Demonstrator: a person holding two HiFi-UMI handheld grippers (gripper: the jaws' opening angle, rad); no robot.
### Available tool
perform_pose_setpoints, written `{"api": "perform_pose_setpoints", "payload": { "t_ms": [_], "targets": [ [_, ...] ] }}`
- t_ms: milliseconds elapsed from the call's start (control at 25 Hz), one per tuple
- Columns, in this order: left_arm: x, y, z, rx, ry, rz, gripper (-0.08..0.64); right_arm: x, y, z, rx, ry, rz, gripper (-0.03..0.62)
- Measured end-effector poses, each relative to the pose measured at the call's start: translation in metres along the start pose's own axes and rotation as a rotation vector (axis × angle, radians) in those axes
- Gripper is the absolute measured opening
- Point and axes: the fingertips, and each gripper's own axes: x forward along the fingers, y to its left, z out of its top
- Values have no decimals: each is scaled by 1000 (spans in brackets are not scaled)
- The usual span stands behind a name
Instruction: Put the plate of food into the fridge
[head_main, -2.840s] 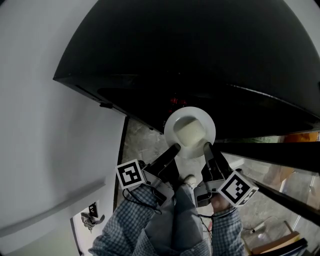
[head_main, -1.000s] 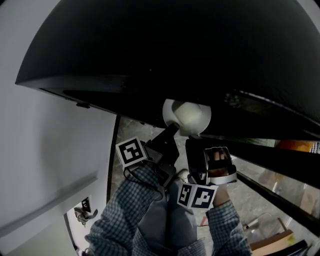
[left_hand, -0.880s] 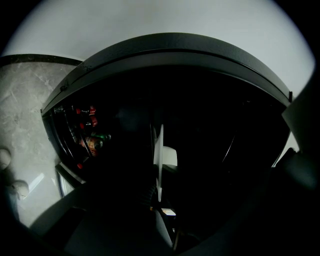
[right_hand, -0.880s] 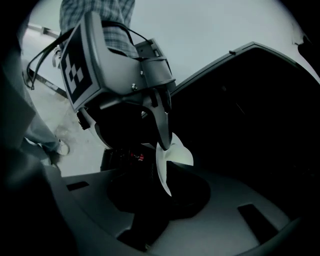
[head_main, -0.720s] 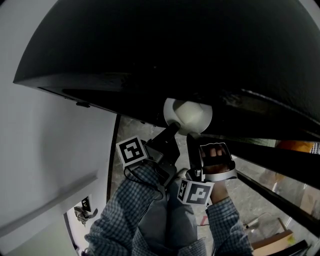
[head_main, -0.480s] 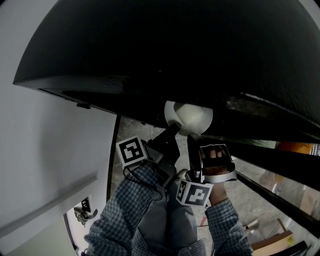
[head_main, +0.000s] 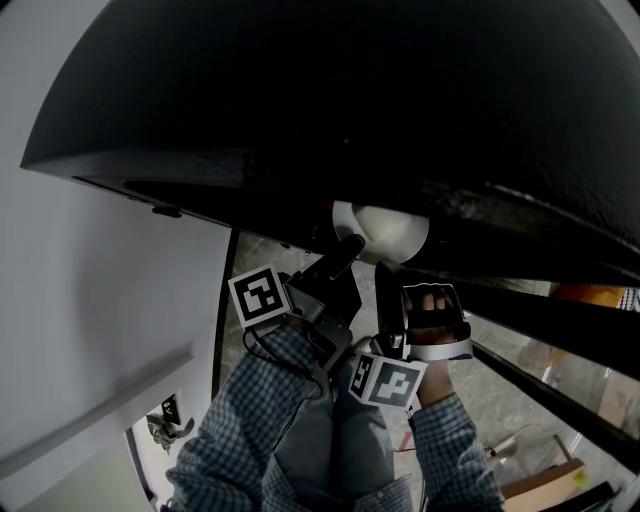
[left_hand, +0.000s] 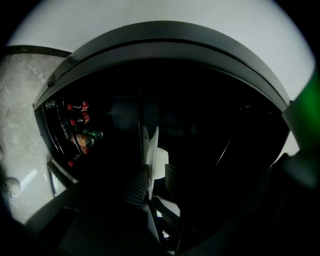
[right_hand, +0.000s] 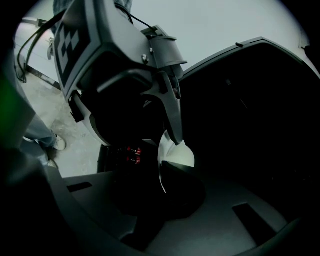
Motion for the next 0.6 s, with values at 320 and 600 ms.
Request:
{"api": "perform_pose_setpoints", "payload": {
  "t_ms": [320, 600],
  "targets": [
    [-20, -2, -3, 27, 2, 21, 87, 7, -1, -1, 10, 5, 6, 29],
    [-44, -3, -6, 44, -2, 49, 86, 21, -11, -1, 21, 16, -14, 29]
  ]
}}
